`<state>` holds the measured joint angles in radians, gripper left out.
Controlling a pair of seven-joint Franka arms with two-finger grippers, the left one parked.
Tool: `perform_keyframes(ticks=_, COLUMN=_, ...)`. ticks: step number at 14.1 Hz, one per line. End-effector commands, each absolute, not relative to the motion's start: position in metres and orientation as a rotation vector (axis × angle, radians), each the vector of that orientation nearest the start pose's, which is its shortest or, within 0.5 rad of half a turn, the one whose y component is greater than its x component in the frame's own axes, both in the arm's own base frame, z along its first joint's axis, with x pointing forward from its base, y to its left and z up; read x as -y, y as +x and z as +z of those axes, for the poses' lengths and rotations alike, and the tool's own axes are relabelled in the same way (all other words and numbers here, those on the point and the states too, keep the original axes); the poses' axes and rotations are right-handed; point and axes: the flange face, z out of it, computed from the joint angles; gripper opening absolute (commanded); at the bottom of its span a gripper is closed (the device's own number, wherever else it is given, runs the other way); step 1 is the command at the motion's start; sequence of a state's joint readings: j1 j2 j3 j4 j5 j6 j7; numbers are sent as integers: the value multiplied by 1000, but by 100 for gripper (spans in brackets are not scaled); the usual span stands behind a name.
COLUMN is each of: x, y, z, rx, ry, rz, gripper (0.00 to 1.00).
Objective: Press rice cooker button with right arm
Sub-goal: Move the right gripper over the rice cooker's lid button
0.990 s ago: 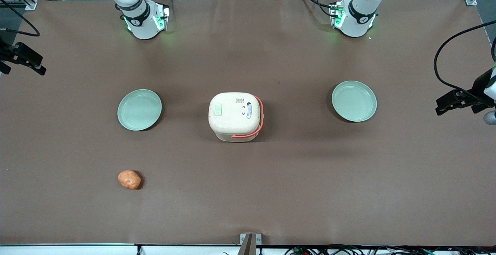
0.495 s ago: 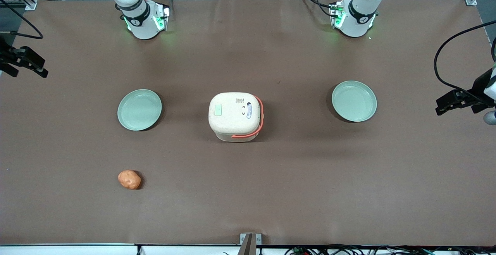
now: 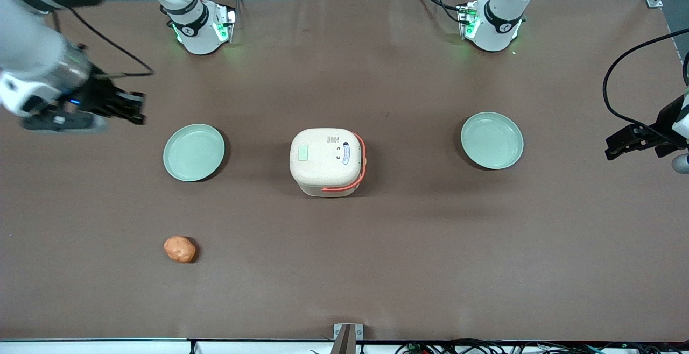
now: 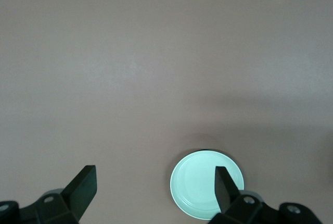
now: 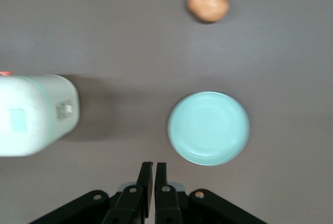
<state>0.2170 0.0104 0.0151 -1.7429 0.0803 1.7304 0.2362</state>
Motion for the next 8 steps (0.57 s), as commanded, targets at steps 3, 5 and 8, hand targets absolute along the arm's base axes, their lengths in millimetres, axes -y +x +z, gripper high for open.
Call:
perform_keyframes(ticks=3, x=-254, y=536, z=501, rx=28, ry=-3076, rz=114, gripper=8)
perform_keyframes(ticks=5, x=-300, y=531, z=477, rx=23, ry=-3071, rz=93, gripper=4)
perform_keyframes(ticks=8, x=-346, y=532, z=439, rx=-61, ry=-3052, rz=34, gripper=1)
